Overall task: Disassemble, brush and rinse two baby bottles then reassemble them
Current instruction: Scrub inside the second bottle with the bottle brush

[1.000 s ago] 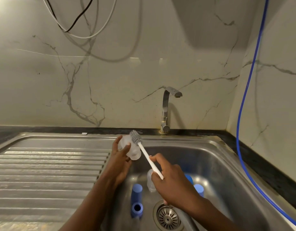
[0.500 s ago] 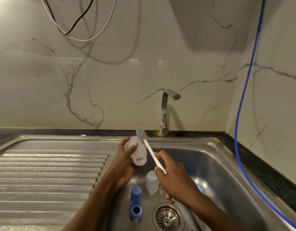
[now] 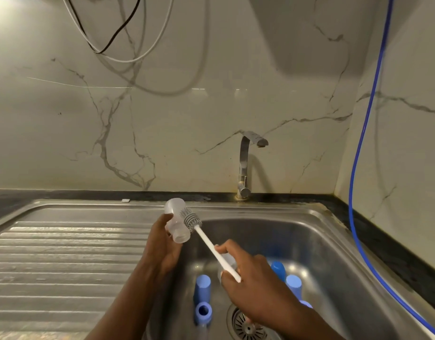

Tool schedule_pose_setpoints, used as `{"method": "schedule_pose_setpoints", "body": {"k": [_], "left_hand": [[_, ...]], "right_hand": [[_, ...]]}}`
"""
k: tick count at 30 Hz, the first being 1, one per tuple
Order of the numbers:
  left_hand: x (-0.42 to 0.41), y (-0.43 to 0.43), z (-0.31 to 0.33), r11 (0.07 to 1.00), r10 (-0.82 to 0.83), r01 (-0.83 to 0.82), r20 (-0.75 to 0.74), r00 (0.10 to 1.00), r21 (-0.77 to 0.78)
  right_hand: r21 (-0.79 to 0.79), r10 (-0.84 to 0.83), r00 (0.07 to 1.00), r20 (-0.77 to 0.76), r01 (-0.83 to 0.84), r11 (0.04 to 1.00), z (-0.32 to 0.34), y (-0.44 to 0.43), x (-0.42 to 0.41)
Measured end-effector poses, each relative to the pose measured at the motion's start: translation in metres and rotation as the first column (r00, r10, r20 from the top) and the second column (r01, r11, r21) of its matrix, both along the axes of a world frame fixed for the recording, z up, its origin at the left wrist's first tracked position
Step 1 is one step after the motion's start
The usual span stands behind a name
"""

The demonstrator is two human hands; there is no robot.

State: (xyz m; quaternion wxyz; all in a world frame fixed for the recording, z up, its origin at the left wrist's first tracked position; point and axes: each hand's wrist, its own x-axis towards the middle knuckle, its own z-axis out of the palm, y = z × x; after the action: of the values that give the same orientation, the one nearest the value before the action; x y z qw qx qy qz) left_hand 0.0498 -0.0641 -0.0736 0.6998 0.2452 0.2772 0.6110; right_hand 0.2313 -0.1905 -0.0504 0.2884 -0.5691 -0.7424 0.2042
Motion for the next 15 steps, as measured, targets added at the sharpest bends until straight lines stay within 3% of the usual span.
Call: {"method": "schedule_pose_setpoints", "body": {"k": [5, 10, 15], "left_hand": [[0.009, 0.000, 0.001, 0.998, 0.036, -0.035, -0.018, 0.999, 0.058], [0.020, -0.005, -0.002, 0.991, -0.118, 0.124, -0.118, 0.986, 0.045], [0.023, -0.014, 0.000, 0.981, -0.195, 0.193, -0.252, 0.948, -0.033]], "right_hand": [[0.030, -0.006, 1.000, 0.007, 0.006, 1.000, -0.001, 0.001, -0.009], [0.013, -0.097, 0.995, 0.001, 0.097, 0.995, 0.001, 0.015, -0.002], [-0.059, -0.120, 0.985, -0.124, 0.114, 0.992, 0.007, 0.022, 0.009]]}}
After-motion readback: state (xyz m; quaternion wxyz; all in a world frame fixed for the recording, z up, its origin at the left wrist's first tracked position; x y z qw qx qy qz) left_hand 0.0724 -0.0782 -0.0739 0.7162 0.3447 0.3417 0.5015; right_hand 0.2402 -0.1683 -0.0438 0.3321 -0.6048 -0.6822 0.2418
